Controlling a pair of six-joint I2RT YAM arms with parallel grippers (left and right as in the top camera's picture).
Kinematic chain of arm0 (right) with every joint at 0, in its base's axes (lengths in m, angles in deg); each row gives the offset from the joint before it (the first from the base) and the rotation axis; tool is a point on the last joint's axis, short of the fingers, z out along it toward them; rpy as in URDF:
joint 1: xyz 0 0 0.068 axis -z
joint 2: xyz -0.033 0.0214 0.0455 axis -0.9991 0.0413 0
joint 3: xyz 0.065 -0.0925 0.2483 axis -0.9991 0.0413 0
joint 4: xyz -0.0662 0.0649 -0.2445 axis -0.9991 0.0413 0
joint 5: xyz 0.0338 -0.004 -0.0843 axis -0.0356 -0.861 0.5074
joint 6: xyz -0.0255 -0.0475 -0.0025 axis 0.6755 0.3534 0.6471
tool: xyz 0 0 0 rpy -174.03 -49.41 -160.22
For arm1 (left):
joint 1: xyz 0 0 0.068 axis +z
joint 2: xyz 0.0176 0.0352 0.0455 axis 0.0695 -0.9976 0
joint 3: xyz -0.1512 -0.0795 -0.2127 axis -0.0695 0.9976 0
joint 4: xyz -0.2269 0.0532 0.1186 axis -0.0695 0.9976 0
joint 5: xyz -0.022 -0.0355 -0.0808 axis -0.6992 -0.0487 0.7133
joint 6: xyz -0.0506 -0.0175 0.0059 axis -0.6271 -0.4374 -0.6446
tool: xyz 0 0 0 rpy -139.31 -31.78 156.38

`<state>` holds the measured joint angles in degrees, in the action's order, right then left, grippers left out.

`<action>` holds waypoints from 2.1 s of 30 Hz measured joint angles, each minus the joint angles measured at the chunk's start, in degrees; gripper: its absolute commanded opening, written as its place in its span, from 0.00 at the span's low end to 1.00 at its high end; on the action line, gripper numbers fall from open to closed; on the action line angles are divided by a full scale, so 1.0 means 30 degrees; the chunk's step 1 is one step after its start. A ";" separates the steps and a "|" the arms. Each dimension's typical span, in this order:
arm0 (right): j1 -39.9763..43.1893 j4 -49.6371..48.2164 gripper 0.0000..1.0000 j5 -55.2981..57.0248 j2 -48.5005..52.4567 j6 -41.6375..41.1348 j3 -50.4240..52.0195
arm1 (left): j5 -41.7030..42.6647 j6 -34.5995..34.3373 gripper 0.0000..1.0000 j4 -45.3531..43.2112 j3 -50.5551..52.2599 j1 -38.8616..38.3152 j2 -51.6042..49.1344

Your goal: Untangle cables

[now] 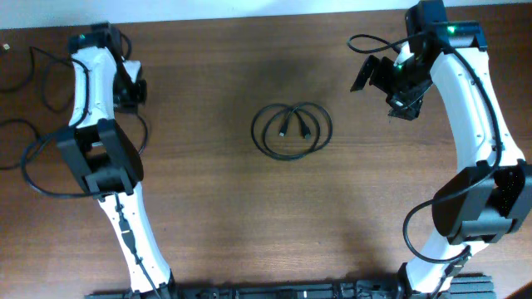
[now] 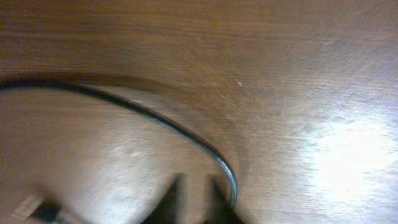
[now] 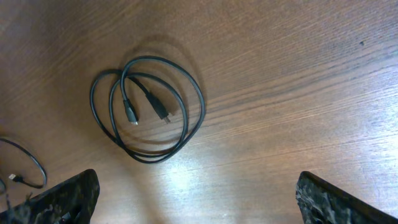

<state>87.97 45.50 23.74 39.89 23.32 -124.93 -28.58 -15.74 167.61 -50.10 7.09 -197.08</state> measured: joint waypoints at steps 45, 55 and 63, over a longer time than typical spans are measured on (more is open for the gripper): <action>0.0000 -0.0007 0.98 0.0000 0.0000 -0.0015 0.0000 | 0.2244 -0.7475 0.00 -0.9901 1.4892 0.7679 0.6404; 0.0000 -0.0007 0.98 0.0000 0.0000 -0.0007 0.0000 | 0.1851 -0.7482 0.00 -1.0732 1.2553 0.7672 0.6331; 0.0000 -0.0007 0.98 0.0007 0.0000 -0.0007 0.0000 | -0.0670 -0.6528 0.74 -1.2779 1.2400 0.7672 0.6331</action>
<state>87.97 45.48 23.76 39.89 23.30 -124.93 -30.59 -35.32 129.27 -12.90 30.10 -178.08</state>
